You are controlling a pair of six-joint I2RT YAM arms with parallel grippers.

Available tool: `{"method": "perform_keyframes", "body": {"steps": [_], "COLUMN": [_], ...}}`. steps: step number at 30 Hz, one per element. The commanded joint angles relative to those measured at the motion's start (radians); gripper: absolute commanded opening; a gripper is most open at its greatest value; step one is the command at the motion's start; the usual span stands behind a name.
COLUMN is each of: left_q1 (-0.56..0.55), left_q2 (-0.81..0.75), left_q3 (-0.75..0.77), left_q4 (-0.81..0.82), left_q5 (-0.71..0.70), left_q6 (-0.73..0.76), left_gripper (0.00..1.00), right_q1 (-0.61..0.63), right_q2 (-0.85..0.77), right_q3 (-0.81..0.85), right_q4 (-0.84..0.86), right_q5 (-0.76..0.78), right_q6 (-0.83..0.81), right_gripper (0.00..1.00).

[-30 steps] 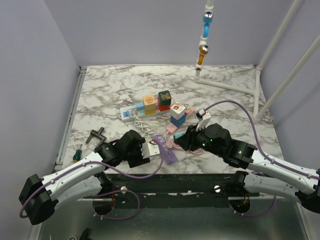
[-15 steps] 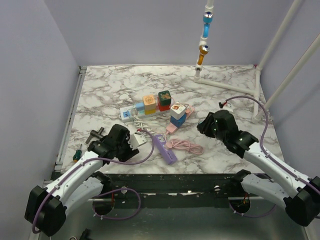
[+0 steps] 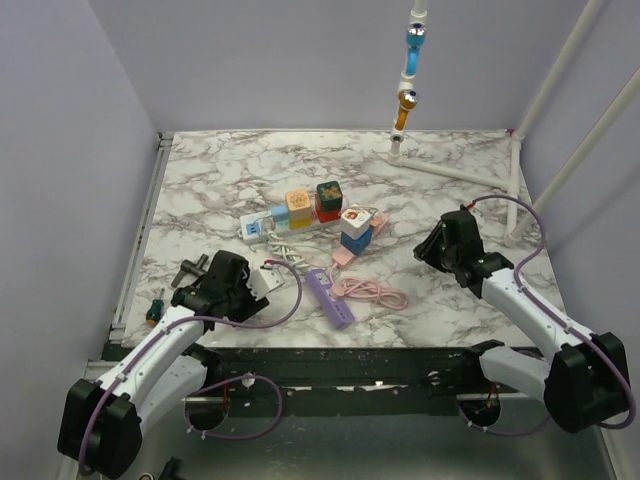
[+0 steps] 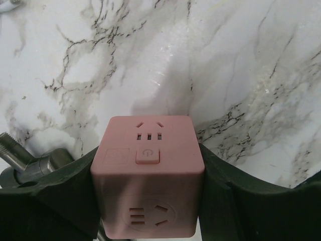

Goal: Pull the plug off the socket
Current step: Place the plug at the center of the board.

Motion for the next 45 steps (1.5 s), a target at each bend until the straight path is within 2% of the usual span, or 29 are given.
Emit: {"method": "perform_keyframes", "body": {"steps": [1, 2, 7, 8, 9, 14, 20, 22, 24, 26, 29, 34, 39, 41, 45], "left_q1": [0.037, 0.038, 0.039, 0.039, 0.039, 0.039, 0.039, 0.04, 0.039, 0.039, 0.039, 0.039, 0.038, 0.038, 0.037], "left_q2": [0.044, 0.056, 0.037, 0.028, 0.022, -0.008, -0.027, -0.024, -0.019, -0.011, -0.005, 0.022, 0.057, 0.05, 0.02], "left_q3": [-0.016, -0.008, 0.053, 0.064, 0.08, 0.156, 0.308, 0.37, 0.425, 0.467, 0.508, 0.567, 0.63, 0.631, 0.625], "left_q4": [0.043, 0.046, -0.016, -0.031, -0.052, -0.143, -0.247, -0.283, -0.315, -0.34, -0.371, -0.393, -0.41, -0.398, -0.373], "left_q5": [-0.049, -0.051, -0.029, -0.021, -0.011, 0.046, 0.087, 0.099, 0.113, 0.13, 0.157, 0.154, 0.158, 0.174, 0.215], "left_q6": [0.038, 0.03, -0.011, -0.015, -0.02, -0.047, -0.087, -0.1, -0.11, -0.122, -0.116, -0.141, -0.15, -0.151, -0.144], "left_gripper": [0.27, 0.33, 0.87, 0.95, 0.98, 0.99, 0.99, 0.99, 0.99, 0.99, 0.98, 0.99, 0.99, 0.99, 0.99], "right_q1": [-0.022, -0.033, -0.07, -0.073, -0.074, -0.078, -0.09, -0.094, -0.097, -0.097, -0.099, -0.099, -0.098, -0.098, -0.089], "right_q2": [0.043, 0.054, 0.099, 0.108, 0.116, 0.17, 0.188, 0.193, 0.197, 0.195, 0.179, 0.07, -0.073, -0.11, -0.142], "right_q3": [-0.027, -0.035, -0.086, -0.093, -0.096, -0.108, -0.139, -0.147, -0.143, -0.132, -0.109, -0.07, -0.028, -0.006, 0.047], "right_q4": [0.056, 0.063, 0.122, 0.135, 0.146, 0.18, 0.215, 0.224, 0.225, 0.214, 0.168, 0.046, -0.073, -0.105, -0.092], "right_q5": [-0.003, -0.001, 0.013, 0.013, 0.013, 0.021, 0.029, 0.029, 0.018, 0.006, 0.007, 0.068, 0.103, 0.082, -0.057], "right_q6": [0.014, 0.014, 0.037, 0.041, 0.044, 0.047, 0.044, 0.043, 0.039, 0.033, 0.029, -0.028, -0.079, -0.075, -0.098], "right_gripper": [0.0, 0.0, 0.0, 0.0, 0.0, 0.01, 0.09, 0.23, 0.47, 0.62, 0.75, 0.82, 0.84, 0.85, 0.85]}}
